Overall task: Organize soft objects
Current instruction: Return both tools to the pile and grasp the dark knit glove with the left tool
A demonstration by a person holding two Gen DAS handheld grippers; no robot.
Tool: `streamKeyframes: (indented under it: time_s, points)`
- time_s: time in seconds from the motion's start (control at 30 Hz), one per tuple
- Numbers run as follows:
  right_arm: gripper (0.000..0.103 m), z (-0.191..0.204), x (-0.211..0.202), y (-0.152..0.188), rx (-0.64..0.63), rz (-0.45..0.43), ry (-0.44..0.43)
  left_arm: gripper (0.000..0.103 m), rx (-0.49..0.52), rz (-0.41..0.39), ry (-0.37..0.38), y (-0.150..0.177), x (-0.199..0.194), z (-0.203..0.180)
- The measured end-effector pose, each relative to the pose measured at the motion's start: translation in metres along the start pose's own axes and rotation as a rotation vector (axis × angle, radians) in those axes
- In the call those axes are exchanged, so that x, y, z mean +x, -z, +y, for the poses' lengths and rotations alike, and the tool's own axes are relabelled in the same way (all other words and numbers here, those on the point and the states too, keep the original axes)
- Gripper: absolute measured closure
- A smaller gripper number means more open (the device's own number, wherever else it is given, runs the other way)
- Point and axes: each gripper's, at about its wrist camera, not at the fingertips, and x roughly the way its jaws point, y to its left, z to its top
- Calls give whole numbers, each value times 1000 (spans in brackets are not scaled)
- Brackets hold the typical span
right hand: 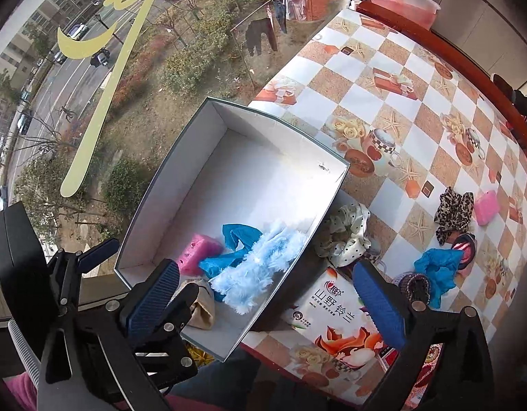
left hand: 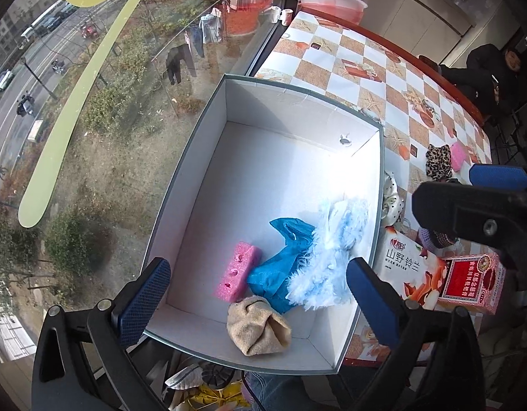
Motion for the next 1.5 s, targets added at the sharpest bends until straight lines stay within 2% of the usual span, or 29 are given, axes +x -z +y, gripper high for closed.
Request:
streamKeyframes:
  time_s: [0.23,0.43,0.63,0.83,0.9,1.0,1.1,1.23,1.5]
  points:
    - [1,-17,-2,8,50,17,-2,0,23,-7,7,-2,-8,-9]
    - [1,-44,-14,15,119,12,-20,0,80,-7,13,-8,-12,-28]
    - [1,-99,-34,28,262,2,-33,0,197,-14,29,-19,-15,-69]
    - [1,-171,-56,55,431,-9,-35,0,355,28,100,-33,-5,-132]
    - [1,-195,-62,67,485,-20,-31,0,397,60,143,-39,4,-156]
    - [1,-229,-68,85,572,-31,-36,0,409,163,233,-49,27,-191]
    - [1,-261,-66,105,653,-31,-39,0,402,245,260,-56,52,-222]
    - [1,-291,-56,129,726,-10,-45,0,366,388,281,-59,92,-255]
    - [1,-324,-28,163,807,42,-91,0,301,562,266,-53,147,-281]
